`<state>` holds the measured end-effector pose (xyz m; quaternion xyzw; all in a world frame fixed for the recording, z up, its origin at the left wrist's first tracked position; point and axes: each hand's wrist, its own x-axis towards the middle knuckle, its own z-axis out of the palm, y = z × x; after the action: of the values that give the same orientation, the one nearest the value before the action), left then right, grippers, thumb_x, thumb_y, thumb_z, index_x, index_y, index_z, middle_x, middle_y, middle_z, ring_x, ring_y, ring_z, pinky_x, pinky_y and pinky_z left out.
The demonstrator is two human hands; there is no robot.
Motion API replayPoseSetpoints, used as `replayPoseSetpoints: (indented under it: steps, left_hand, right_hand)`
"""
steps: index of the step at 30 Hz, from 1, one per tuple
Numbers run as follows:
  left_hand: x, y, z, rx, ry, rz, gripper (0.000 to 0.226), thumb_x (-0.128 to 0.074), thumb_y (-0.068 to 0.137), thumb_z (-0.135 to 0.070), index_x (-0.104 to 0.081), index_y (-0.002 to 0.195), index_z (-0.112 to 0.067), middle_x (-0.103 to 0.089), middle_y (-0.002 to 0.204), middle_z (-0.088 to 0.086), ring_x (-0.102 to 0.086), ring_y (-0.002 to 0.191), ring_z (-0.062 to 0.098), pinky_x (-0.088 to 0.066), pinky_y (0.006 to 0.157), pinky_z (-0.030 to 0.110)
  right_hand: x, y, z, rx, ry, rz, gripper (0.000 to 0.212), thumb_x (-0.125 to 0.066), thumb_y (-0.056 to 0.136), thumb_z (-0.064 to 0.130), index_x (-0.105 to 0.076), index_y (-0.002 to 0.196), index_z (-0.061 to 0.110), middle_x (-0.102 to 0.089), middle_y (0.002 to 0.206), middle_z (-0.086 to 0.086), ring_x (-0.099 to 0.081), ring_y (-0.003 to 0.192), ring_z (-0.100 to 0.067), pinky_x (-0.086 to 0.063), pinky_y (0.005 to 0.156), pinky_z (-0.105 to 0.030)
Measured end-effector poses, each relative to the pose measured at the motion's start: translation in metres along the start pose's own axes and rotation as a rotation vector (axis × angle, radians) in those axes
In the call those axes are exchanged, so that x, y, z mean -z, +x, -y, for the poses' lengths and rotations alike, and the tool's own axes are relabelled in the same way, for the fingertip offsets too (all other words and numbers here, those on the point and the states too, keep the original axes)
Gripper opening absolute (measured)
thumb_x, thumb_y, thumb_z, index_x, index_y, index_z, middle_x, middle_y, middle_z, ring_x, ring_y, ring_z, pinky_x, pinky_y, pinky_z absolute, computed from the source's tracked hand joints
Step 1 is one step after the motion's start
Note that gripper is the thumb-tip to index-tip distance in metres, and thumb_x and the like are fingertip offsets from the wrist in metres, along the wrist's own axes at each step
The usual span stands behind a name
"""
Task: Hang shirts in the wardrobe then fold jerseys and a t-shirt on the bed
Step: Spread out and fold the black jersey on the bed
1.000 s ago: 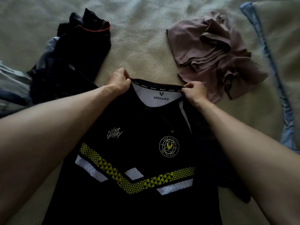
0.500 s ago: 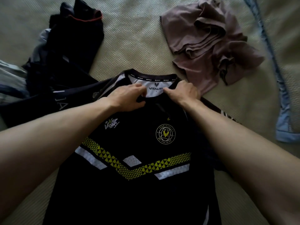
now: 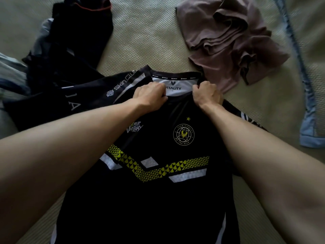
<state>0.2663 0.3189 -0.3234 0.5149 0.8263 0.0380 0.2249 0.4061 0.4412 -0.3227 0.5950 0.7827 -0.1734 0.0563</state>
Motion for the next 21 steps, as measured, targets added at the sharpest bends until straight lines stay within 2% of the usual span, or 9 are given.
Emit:
replayPoseSetpoints:
  steps: [3,6,8,11,16,18,21]
  left_hand:
    - [0.005,-0.005,0.005,0.005,0.012,-0.100,0.027,-0.049,0.096,-0.030,-0.053,0.120,-0.016,-0.052,0.130,0.010,-0.060,0.114,0.036,-0.049,0.091,0.047]
    - [0.008,-0.016,0.026,-0.022,0.070,-0.102,0.055,-0.057,0.093,-0.027,-0.037,0.144,-0.018,-0.032,0.151,0.008,-0.050,0.126,0.036,-0.047,0.097,0.051]
    - [0.004,-0.031,0.041,-0.041,0.138,-0.087,0.070,-0.057,0.093,-0.029,-0.026,0.154,-0.020,-0.016,0.164,0.004,-0.039,0.140,0.032,-0.038,0.109,0.050]
    - [-0.007,-0.058,0.067,0.006,0.177,-0.118,0.072,-0.053,0.095,-0.031,-0.021,0.158,-0.020,-0.013,0.168,0.000,-0.024,0.150,0.022,-0.021,0.121,0.047]
    - [-0.013,-0.105,0.124,0.148,0.226,-0.007,0.065,-0.035,0.104,-0.037,-0.008,0.161,-0.023,-0.005,0.170,-0.001,-0.011,0.155,0.021,-0.010,0.123,0.053]
    - [-0.011,-0.115,0.138,0.169,0.247,0.044,0.063,-0.026,0.105,-0.042,-0.001,0.161,-0.027,0.001,0.170,-0.003,-0.006,0.156,0.020,-0.005,0.122,0.056]
    - [-0.004,-0.124,0.149,0.244,0.300,0.022,0.063,-0.026,0.105,-0.041,-0.001,0.161,-0.027,0.002,0.170,0.000,-0.005,0.156,0.023,0.002,0.121,0.061]
  right_hand:
    - [-0.001,-0.002,-0.003,0.056,-0.026,0.002,0.052,-0.037,0.100,0.049,-0.067,0.116,0.010,-0.068,0.119,-0.019,-0.064,0.110,-0.037,-0.047,0.089,-0.040]
    - [0.000,-0.004,-0.022,0.054,0.051,-0.034,0.056,-0.040,0.095,0.061,-0.065,0.111,0.013,-0.068,0.115,-0.017,-0.063,0.108,-0.037,-0.047,0.085,-0.040]
    - [0.007,-0.011,-0.047,0.067,0.059,-0.118,0.050,-0.046,0.093,0.055,-0.060,0.113,0.010,-0.063,0.118,-0.018,-0.059,0.111,-0.037,-0.047,0.086,-0.042]
    - [0.018,-0.028,-0.105,0.054,-0.065,-0.119,0.053,-0.057,0.088,0.046,-0.052,0.122,0.005,-0.055,0.127,-0.022,-0.051,0.119,-0.040,-0.043,0.095,-0.048]
    - [0.037,-0.054,-0.199,-0.043,-0.298,0.050,0.065,-0.071,0.078,0.048,-0.053,0.125,0.007,-0.052,0.130,-0.023,-0.048,0.124,-0.040,-0.037,0.102,-0.052]
    - [0.040,-0.061,-0.223,-0.135,-0.308,0.080,0.071,-0.073,0.080,0.043,-0.046,0.134,0.006,-0.047,0.138,-0.024,-0.044,0.129,-0.042,-0.036,0.105,-0.055]
    - [0.038,-0.069,-0.233,-0.220,-0.263,0.089,0.066,-0.069,0.089,0.030,-0.038,0.142,0.006,-0.040,0.147,-0.024,-0.039,0.135,-0.043,-0.033,0.108,-0.059]
